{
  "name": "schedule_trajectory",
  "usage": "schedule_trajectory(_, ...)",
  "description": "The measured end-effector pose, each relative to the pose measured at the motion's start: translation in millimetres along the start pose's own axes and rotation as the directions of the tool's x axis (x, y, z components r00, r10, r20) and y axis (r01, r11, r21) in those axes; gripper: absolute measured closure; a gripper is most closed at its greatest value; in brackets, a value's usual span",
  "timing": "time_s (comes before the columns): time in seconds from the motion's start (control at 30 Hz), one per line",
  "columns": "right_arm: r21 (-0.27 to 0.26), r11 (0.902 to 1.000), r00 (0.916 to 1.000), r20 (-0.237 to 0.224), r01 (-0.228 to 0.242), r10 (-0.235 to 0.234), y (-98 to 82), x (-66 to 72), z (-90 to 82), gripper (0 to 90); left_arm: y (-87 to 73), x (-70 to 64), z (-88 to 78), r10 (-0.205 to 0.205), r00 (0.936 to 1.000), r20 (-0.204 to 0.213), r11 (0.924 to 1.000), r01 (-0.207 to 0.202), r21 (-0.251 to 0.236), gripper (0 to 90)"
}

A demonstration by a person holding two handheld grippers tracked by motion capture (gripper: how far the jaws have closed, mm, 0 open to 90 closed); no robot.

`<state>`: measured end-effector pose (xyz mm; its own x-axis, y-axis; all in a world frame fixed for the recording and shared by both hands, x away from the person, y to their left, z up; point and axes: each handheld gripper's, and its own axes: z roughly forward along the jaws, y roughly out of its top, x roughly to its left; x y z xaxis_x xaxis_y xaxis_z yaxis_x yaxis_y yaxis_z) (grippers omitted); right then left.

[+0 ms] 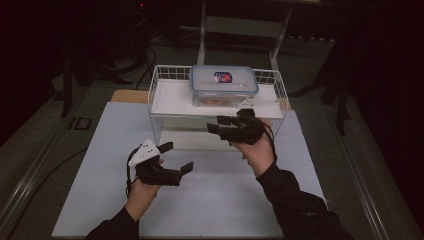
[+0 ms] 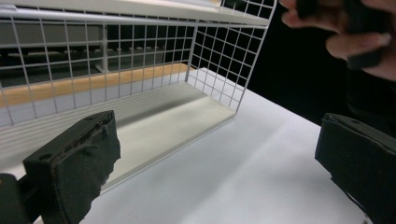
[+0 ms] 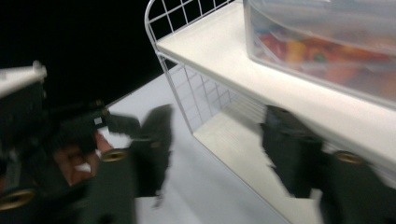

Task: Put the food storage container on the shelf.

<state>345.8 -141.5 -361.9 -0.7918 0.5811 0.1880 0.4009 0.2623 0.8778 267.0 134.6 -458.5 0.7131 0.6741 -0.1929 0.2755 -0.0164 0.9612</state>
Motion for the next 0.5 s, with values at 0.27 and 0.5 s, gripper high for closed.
schedule_trajectory(0.27, -0.061, 0.9980, 0.9982, -0.059, -0.015, 0.011, -50.7, -9.1, -31.9, 15.0, 2.4, -6.2, -7.7, 0.028, 0.9984, 0.050, 0.9996, -0.028, -0.001, 0.0)
schedule_trajectory(0.5, -0.079, 0.9964, 0.9968, -0.076, -0.030, 0.025, -86.4, -16.3, -46.6, 14.7, 0.7, -11.0, -9.5, 0.063, 0.9934, 0.095, 0.9973, -0.067, 0.030, 0.0)
